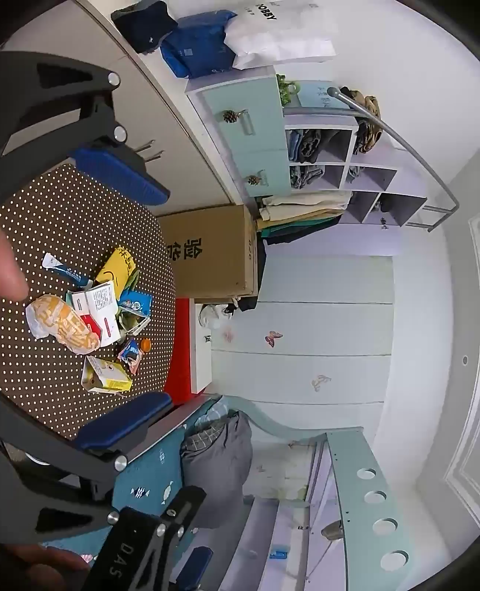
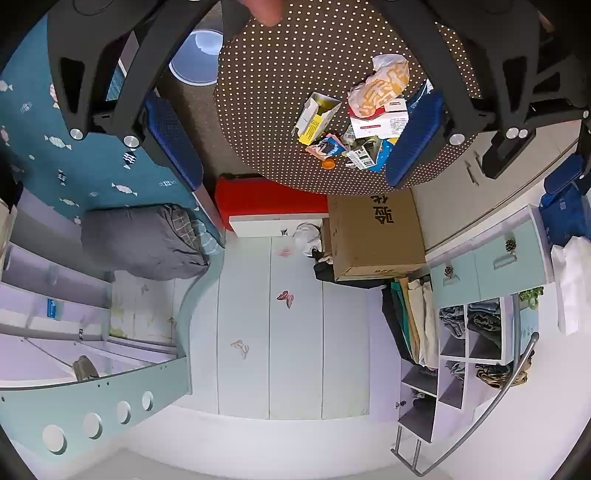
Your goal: Collect trash
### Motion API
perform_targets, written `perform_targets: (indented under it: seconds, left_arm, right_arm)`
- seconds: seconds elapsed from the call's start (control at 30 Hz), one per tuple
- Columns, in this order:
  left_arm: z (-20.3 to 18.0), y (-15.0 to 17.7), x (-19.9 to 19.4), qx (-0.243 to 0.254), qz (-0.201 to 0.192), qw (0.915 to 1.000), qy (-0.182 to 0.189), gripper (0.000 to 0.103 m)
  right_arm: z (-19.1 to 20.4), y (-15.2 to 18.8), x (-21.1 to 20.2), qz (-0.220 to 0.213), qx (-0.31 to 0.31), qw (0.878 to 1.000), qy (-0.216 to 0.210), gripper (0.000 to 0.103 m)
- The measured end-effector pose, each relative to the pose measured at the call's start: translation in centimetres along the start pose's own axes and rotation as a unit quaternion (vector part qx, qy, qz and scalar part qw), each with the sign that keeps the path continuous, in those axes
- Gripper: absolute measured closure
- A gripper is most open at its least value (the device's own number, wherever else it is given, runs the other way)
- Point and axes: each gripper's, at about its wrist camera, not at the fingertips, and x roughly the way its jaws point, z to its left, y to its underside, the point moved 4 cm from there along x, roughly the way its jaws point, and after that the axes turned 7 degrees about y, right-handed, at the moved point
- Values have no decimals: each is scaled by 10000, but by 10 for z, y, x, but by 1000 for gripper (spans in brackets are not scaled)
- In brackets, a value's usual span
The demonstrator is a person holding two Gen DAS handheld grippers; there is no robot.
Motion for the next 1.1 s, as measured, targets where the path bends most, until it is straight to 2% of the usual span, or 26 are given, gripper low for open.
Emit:
perform_targets:
  seconds: [0.43,1.1]
  left_arm:
    - [10,9,-3,-96,-17,9999,30,4]
    - [4,8,5,-169,81,9998,107,4]
  right_arm:
    - [-3,1,1,-21,29,10000,3,6]
    - [-4,5,1,18,3,10000,4,6]
